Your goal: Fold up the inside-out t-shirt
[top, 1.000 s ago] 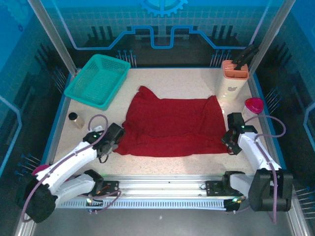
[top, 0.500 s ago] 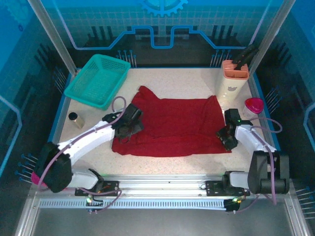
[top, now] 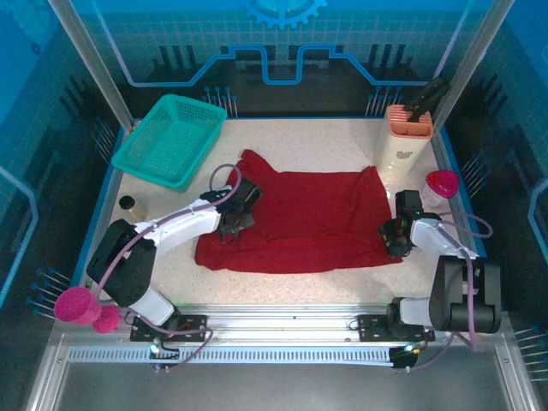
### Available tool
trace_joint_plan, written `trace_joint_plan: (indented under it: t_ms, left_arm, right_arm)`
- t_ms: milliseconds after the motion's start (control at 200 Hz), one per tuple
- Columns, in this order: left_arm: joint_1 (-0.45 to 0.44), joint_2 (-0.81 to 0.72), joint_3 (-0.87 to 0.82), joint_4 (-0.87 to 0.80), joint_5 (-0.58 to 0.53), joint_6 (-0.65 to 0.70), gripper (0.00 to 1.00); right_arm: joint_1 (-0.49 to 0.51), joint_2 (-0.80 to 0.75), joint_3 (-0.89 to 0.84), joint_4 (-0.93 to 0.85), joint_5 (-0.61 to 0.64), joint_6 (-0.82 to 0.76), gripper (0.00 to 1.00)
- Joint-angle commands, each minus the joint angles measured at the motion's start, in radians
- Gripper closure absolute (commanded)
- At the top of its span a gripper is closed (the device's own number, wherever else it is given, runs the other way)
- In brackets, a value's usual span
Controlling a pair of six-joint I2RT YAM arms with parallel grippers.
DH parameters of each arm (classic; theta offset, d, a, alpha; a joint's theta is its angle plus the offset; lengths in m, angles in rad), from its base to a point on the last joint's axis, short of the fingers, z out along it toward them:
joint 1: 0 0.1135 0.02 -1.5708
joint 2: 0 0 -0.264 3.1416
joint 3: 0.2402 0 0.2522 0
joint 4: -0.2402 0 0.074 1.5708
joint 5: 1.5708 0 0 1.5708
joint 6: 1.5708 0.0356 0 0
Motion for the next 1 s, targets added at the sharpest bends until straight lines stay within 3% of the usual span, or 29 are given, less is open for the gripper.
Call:
trace_joint_plan:
  t_ms: [0,115,265,335,375,695,806,886,991]
  left_arm:
    - [0.018,0.014,0.027,-0.013,-0.049,0.012,0.44]
    - [0.039,0.024,0.015,0.005,-0.039,0.012,0.45]
    - [0.045,0.018,0.007,0.001,-0.064,0.010,0.47]
    - [0.048,0.017,-0.003,0.009,-0.068,0.004,0.49]
    - [0.051,0.015,-0.003,0.006,-0.065,0.004,0.49]
    - [0.080,0.006,0.016,0.035,-0.035,0.050,0.49]
    - [0.093,-0.007,0.040,0.033,-0.027,0.086,0.49]
    - [0.097,-0.008,0.080,0.006,-0.007,0.144,0.48]
    - [0.097,-0.009,0.145,-0.076,-0.017,0.209,0.45]
  right_arm:
    - [-0.015,-0.018,0.009,-0.036,0.012,0.026,0.48]
    - [-0.019,-0.001,0.023,-0.034,0.023,0.001,0.61]
    - [-0.034,0.003,0.059,-0.038,0.033,-0.020,0.70]
    - [-0.037,0.007,0.078,-0.038,0.036,-0.026,0.85]
    - [-0.039,0.009,0.087,-0.041,0.035,-0.023,0.88]
    - [-0.039,0.123,0.161,0.024,-0.004,-0.019,0.91]
    - [-0.081,0.198,0.226,-0.009,-0.051,-0.063,0.93]
    - [-0.102,0.216,0.233,-0.005,-0.050,-0.082,0.89]
    - [-0.114,0.214,0.233,0.041,-0.071,-0.122,0.74]
